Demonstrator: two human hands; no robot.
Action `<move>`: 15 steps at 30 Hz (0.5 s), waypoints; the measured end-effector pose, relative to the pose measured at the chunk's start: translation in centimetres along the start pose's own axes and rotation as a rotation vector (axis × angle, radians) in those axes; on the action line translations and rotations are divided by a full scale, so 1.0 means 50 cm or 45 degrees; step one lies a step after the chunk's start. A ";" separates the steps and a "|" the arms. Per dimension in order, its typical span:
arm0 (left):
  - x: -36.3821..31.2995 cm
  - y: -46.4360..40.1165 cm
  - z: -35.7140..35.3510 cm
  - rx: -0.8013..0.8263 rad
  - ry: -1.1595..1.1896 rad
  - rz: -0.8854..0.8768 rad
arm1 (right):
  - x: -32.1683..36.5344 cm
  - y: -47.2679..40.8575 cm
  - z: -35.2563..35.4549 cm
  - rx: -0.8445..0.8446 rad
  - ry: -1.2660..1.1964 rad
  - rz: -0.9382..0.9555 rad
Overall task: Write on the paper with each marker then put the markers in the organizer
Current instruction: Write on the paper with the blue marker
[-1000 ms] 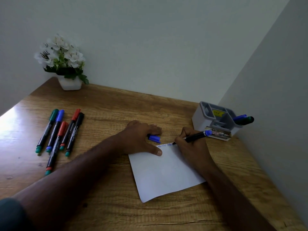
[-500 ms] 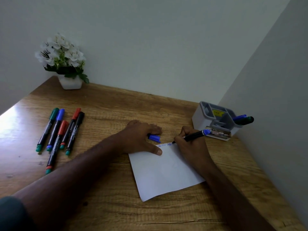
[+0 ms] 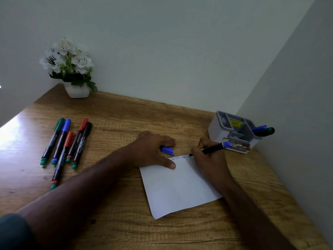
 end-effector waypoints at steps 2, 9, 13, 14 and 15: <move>-0.001 0.000 0.001 -0.007 -0.009 0.001 | -0.002 -0.001 -0.004 0.010 0.037 -0.009; -0.004 0.002 -0.001 0.006 -0.014 0.005 | -0.005 0.003 -0.003 0.024 0.034 -0.035; -0.002 0.000 -0.001 0.004 -0.014 0.005 | -0.003 0.000 0.001 0.000 0.033 -0.028; -0.001 0.000 -0.001 0.002 -0.015 0.006 | -0.003 0.000 0.000 0.000 0.044 -0.024; -0.001 -0.002 -0.001 -0.002 -0.017 0.004 | -0.002 -0.001 -0.002 0.003 0.059 -0.021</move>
Point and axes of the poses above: each hand's wrist, its own y-axis away from the middle knuckle, its own z-axis out of the back of the hand, x = y × z, the point moved 10 cm from there along -y, towards the middle knuckle, and after that the axes turned 5 degrees about y, right-handed, at the moved point
